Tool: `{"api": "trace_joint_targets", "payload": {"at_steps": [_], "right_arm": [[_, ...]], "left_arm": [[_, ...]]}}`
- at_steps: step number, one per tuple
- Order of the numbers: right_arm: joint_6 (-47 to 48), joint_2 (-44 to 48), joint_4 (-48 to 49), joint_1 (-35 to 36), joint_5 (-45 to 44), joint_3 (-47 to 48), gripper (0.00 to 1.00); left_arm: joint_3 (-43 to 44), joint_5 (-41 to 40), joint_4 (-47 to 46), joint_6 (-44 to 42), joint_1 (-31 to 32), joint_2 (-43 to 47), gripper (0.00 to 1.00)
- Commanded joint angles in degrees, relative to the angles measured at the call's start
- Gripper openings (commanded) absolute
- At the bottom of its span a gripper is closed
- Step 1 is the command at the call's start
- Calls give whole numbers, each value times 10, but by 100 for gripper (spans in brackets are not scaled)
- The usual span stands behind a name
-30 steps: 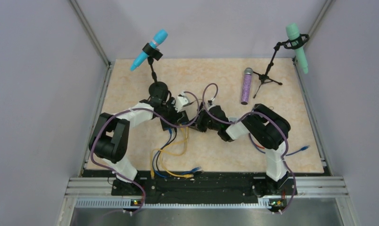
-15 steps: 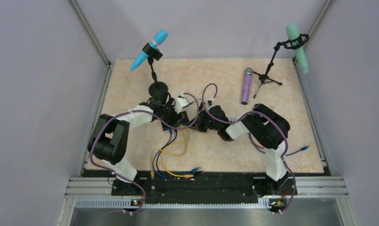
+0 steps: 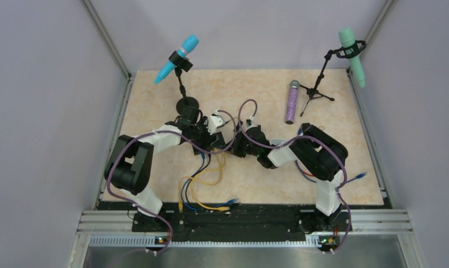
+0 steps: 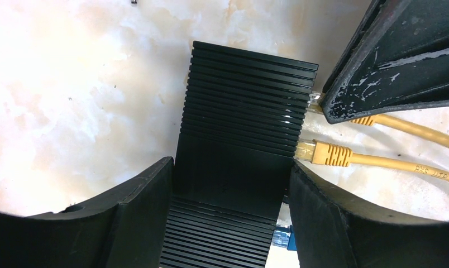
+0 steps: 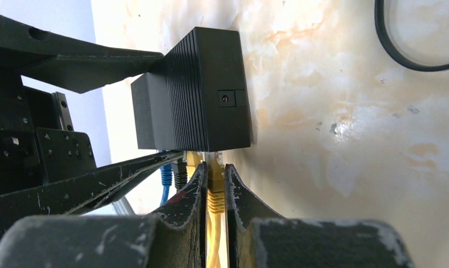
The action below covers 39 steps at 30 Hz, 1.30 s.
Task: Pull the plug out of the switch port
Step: Pull the connector from the switch port, then place the connector at the center of the board.
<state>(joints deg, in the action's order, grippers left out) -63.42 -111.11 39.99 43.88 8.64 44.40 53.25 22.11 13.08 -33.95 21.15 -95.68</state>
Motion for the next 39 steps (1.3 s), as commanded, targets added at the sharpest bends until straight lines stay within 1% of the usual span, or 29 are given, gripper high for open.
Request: {"api": "trace_joint_targets", "payload": {"at_steps": [1, 2, 3, 4, 5, 7, 9, 11, 15, 19, 24, 28, 33, 34, 36, 37, 38, 39], "right_arm": [[55, 66, -12, 30, -90, -9, 0], [60, 76, -12, 36, -111, -13, 0], [55, 73, -14, 36, -111, -12, 0], [52, 63, -18, 30, -95, -3, 0], [49, 40, -27, 25, -59, 11, 0], [48, 26, -45, 26, -62, 21, 0], [44, 34, -18, 31, -82, 0, 0], [39, 39, 4, 28, -78, -10, 0], [44, 36, -17, 27, -62, 5, 0], [40, 60, 12, 27, -80, -29, 0], [55, 91, -9, 18, -66, -38, 0], [51, 116, 1, 2, -46, -60, 0], [59, 167, -8, -8, -56, -86, 0], [63, 183, -9, -10, -61, -91, 0], [74, 218, -25, -14, -71, -97, 0], [82, 236, -41, -15, -76, -97, 0], [88, 254, -55, -17, -77, -94, 0], [94, 271, -68, -18, -77, -90, 0]], "left_arm": [[-8, 14, 31, 14, 0, -23, 35], [-11, 17, 31, 14, 0, -20, 35], [-13, 19, 30, 14, 0, -18, 35], [-15, 20, 29, 14, 0, -16, 35], [-16, 21, 27, 15, 0, -15, 35], [-16, 20, 27, 16, 0, -15, 35], [-17, 22, 28, 17, 0, -14, 35], [-17, 23, 28, 15, 0, -13, 35], [-17, 23, 28, 18, 0, -13, 35], [-17, 21, 28, 21, -1, -14, 35], [-12, 18, 31, 26, -2, -20, 35], [-12, 18, 30, 28, -3, -19, 35], [-17, 20, 29, 25, -3, -12, 37], [-19, 23, 25, 25, -3, -9, 40], [-32, 21, 9, 27, -2, 4, 63], [-37, 22, 5, 26, -2, 11, 71], [-38, 23, 1, 28, -3, 17, 75], [-41, 17, -5, 32, -2, 24, 82]]}}
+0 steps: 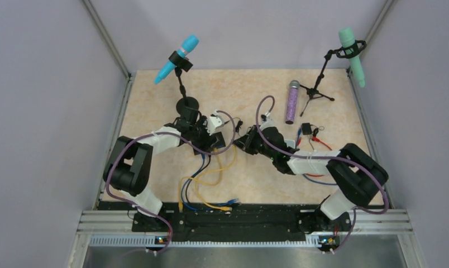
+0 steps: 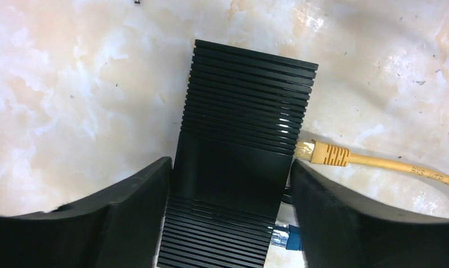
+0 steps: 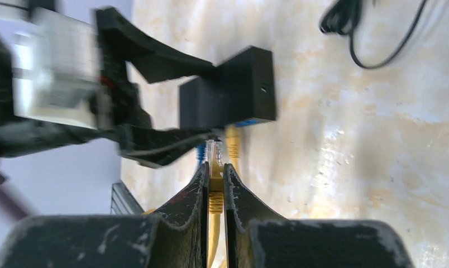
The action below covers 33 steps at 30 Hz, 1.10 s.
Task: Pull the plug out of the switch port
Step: Place the connector at the center of the board.
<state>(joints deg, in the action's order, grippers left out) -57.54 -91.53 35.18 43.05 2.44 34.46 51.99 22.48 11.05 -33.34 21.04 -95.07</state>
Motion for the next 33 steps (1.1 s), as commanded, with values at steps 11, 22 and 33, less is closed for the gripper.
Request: {"api": "trace_joint_targets", "payload": {"at_steps": [11, 22, 33], "right_arm": [[67, 255, -89, -9, 51, -14, 0], [66, 281, -104, -9, 39, -4, 0], [26, 81, 15, -9, 90, 159, 0]], "left_arm": [[-36, -47, -76, 107, -1, 104, 99], [-97, -217, -226, 229, -1, 273, 99], [-120, -345, -118, 406, -1, 435, 99]]}}
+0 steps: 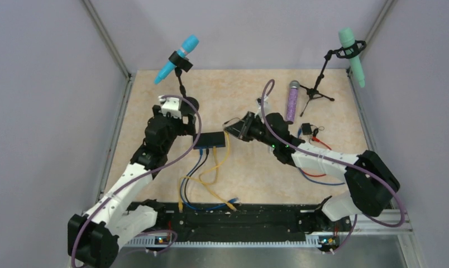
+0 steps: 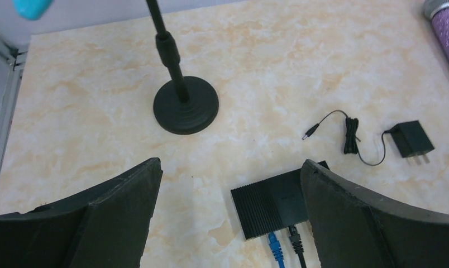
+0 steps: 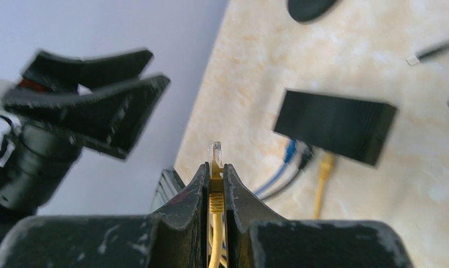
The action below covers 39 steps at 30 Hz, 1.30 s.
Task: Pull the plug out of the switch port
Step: Place the connector at the center of the board.
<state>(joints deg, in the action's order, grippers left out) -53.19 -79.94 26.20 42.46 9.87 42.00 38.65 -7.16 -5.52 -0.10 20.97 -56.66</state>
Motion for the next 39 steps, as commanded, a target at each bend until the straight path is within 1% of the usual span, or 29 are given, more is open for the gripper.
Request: {"api": "trace_joint_targets", "payload": {"at_steps": [1, 2, 4, 8, 11, 14, 17, 19, 21, 23, 26, 29, 32, 33, 34, 37, 39], "right_arm": [[-20, -55, 124, -3, 14, 106, 0], [-20, -73, 127, -3, 18, 134, 0], [-9, -107, 148, -1, 26, 185, 0], [-27, -158, 277, 0, 14, 210, 0], [-65, -186, 335, 0, 7, 224, 0], [-111, -213, 399, 6, 5, 231, 0], [-177, -241, 458, 9, -28, 235, 0], [-227, -272, 492, 12, -24, 258, 0], [-225, -284, 482, 32, -30, 270, 0], [-189, -281, 455, 64, -64, 252, 0], [-151, -268, 369, 102, -134, 199, 0], [-167, -249, 310, 102, -202, 159, 0], [-167, -229, 228, 82, -216, 167, 0], [-173, -226, 216, 72, -216, 171, 0], [-178, -230, 229, 61, -203, 179, 0], [-217, -287, 266, 27, -80, 255, 0], [-235, -311, 316, 34, -94, 275, 0]], "left_arm": [[13, -69, 70, 90, -1, 63, 99], [10, -98, 81, 110, -1, 77, 99], [1, -124, 102, 138, -2, 109, 99], [-48, -125, 89, 161, -1, 188, 99], [-80, -136, 73, 169, -2, 234, 99], [-95, -142, 79, 175, -2, 260, 99], [-95, -140, 93, 180, -2, 260, 99], [-89, -145, 106, 193, -1, 257, 99], [-79, -144, 118, 199, -2, 254, 99], [-71, -140, 129, 196, -2, 255, 99], [-59, -132, 154, 189, -2, 256, 99], [-51, -120, 182, 182, -2, 260, 99], [-50, -119, 196, 176, -2, 278, 99], [-50, -119, 197, 175, -2, 287, 99], [-51, -121, 196, 175, -2, 295, 99], [-49, -112, 191, 170, -1, 317, 99], [-38, -100, 203, 171, -1, 323, 99]]}}
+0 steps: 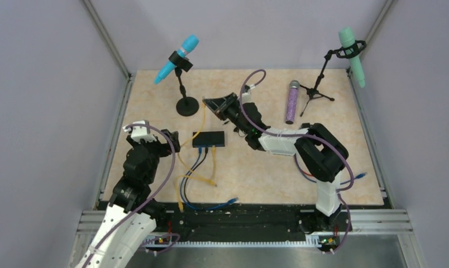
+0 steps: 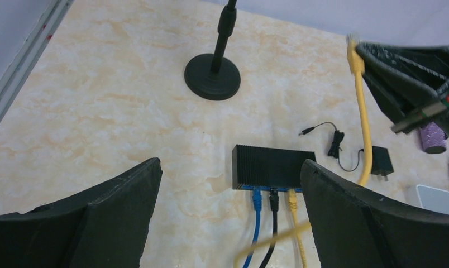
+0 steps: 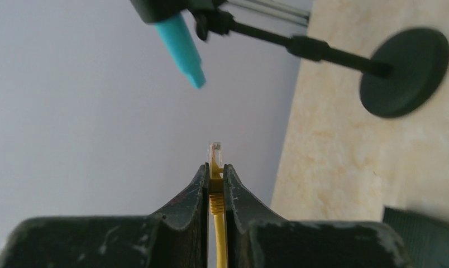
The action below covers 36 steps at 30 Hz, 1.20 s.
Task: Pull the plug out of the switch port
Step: Place the connector at the center of the board.
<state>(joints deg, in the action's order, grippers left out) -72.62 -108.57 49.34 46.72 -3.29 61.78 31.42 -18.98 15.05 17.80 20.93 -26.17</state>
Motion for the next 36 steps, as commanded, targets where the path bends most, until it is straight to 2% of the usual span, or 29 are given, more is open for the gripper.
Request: {"api": "trace_joint_targets", "payload": {"at_steps": [1, 4, 7, 12, 14, 17, 22, 26, 32, 36], "right_arm": [[-43, -38, 101, -4, 37, 92, 0], [-73, -96, 163, 1, 94, 171, 0], [-89, -104, 198, 1, 75, 172, 0], [17, -35, 168, -7, 45, 110, 0], [61, 10, 132, -20, 61, 100, 0], [139, 94, 24, -42, 121, 117, 0], [260, 231, -133, -75, 145, 88, 0], [319, 323, -228, -98, 170, 53, 0], [436, 458, -481, -103, 115, 6, 0], [471, 496, -656, -106, 113, 13, 0]], "left_arm": [[38, 25, 6, -8, -1, 19, 99], [45, 35, 40, -12, -1, 20, 99], [45, 44, 62, -12, -1, 24, 99], [43, 45, 65, -1, -1, 31, 99], [42, 46, 64, -1, -2, 30, 99], [41, 36, 62, 6, -2, 19, 99], [38, 34, 41, 12, -1, -9, 99], [36, 33, 25, 14, -1, -32, 99], [38, 10, 29, 5, -1, -45, 99], [30, 12, 26, 0, -1, -46, 99]]}}
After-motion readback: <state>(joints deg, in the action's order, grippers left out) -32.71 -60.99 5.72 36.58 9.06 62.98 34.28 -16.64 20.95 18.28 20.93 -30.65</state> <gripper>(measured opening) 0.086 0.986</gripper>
